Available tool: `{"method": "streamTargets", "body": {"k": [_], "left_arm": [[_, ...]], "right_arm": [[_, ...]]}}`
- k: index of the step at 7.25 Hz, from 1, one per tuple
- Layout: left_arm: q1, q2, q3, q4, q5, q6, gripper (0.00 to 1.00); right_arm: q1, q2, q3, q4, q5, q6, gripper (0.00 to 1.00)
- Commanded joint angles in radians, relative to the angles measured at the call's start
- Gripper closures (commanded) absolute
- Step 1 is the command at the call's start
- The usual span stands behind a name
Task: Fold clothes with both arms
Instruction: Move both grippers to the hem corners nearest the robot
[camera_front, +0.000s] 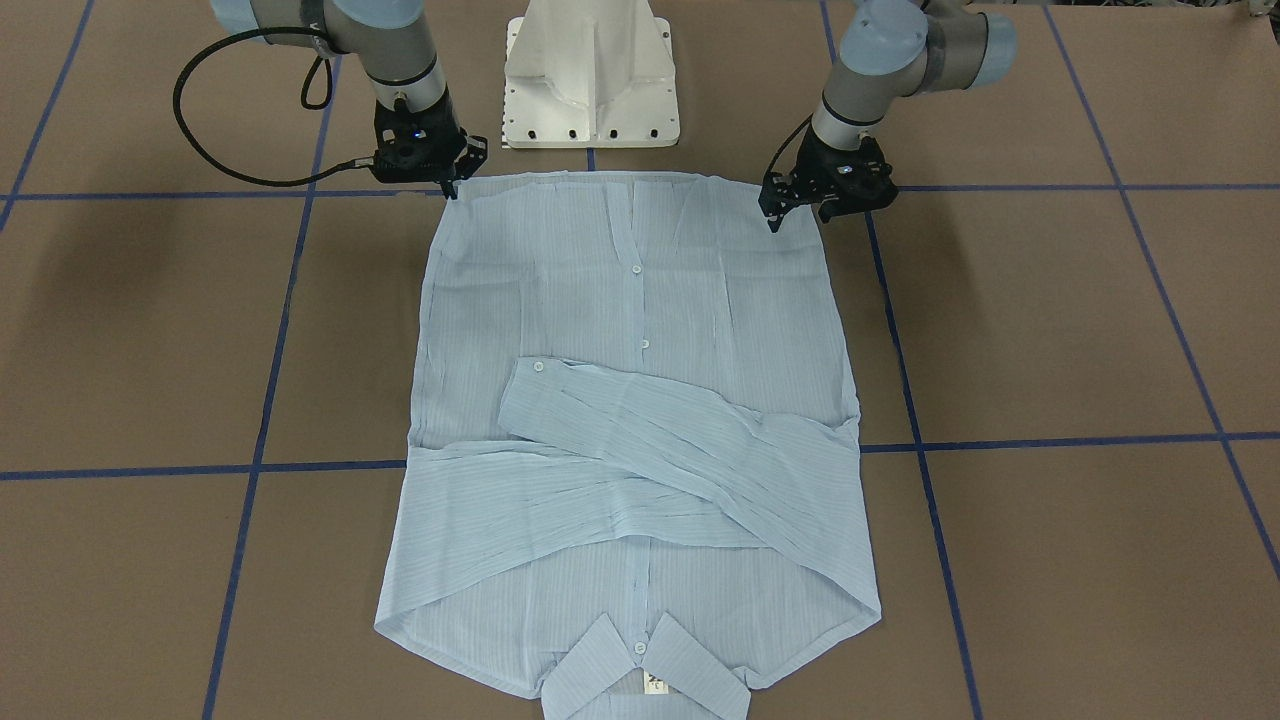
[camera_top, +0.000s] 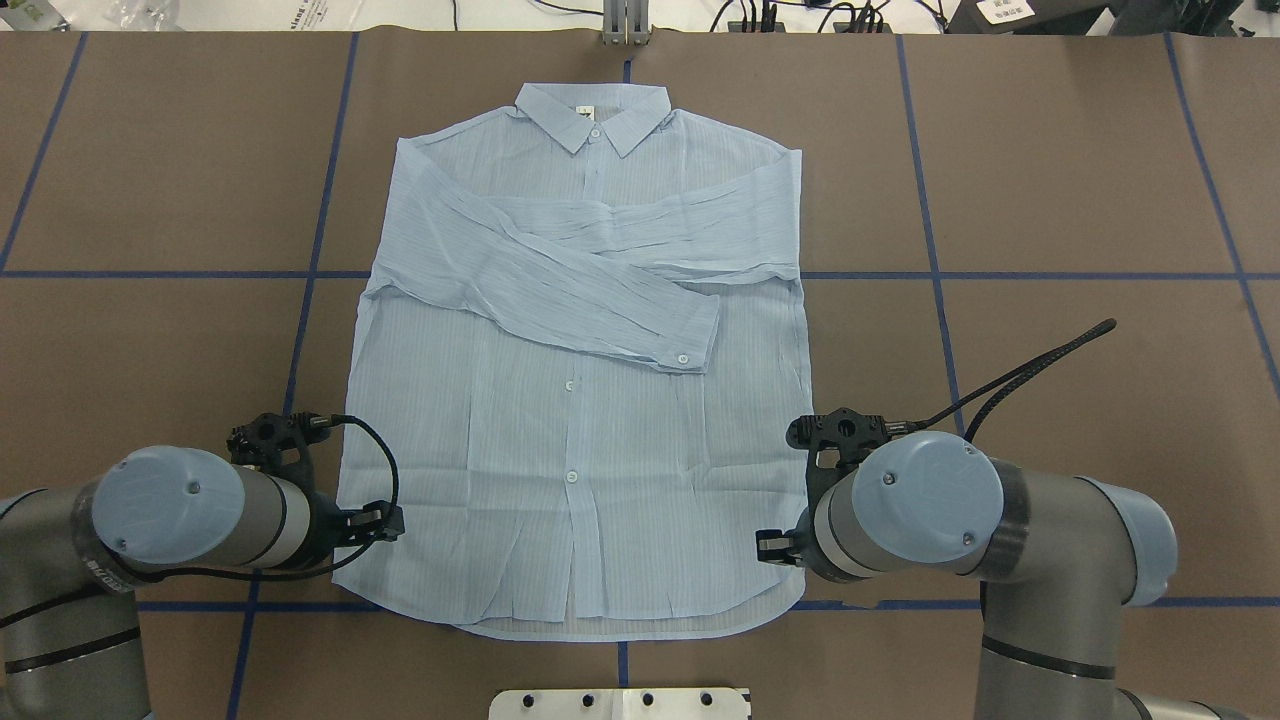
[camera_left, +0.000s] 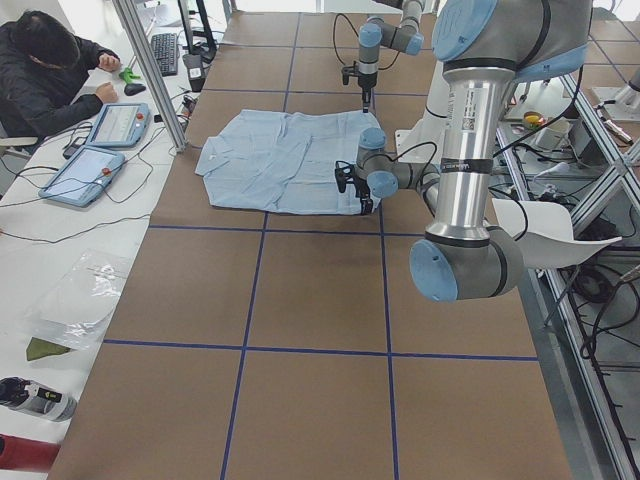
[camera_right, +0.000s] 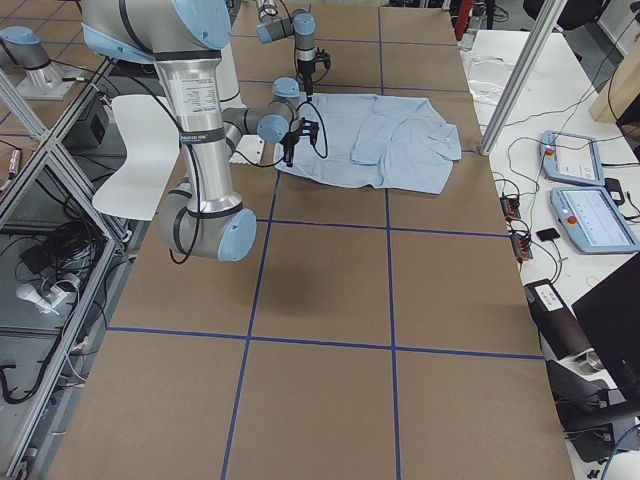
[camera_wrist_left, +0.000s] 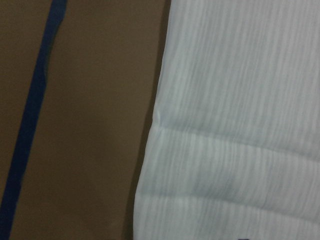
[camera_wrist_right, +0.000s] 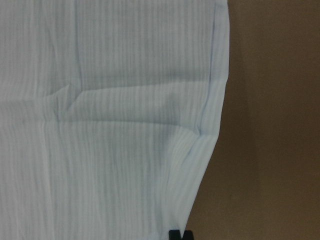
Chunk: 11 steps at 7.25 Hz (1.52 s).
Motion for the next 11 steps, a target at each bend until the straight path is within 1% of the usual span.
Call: {"method": "streamTargets", "body": {"k": [1, 4, 7, 9, 11], "left_arm": [[0.015, 0.0, -0.029, 0.05, 0.0, 0.0, 0.22], [0.037, 0.001, -0.023, 0.051, 0.0, 0.0, 0.24], [0.038, 0.005, -0.018, 0.052, 0.0, 0.0, 0.33], [0.037, 0.026, -0.029, 0.051, 0.0, 0.0, 0.52], [0.037, 0.026, -0.029, 0.052, -0.001, 0.0, 0.66]], "right_arm": [[0.003, 0.0, -0.002, 0.0, 0.0, -0.002, 1.0], [0.006, 0.0, -0.002, 0.0, 0.0, -0.002, 1.0], [0.006, 0.0, 0.0, 0.0, 0.0, -0.002, 1.0], [0.007, -0.002, -0.002, 0.0, 0.0, -0.002, 1.0], [0.009, -0.002, -0.002, -0.002, 0.0, -0.002, 1.0]]}}
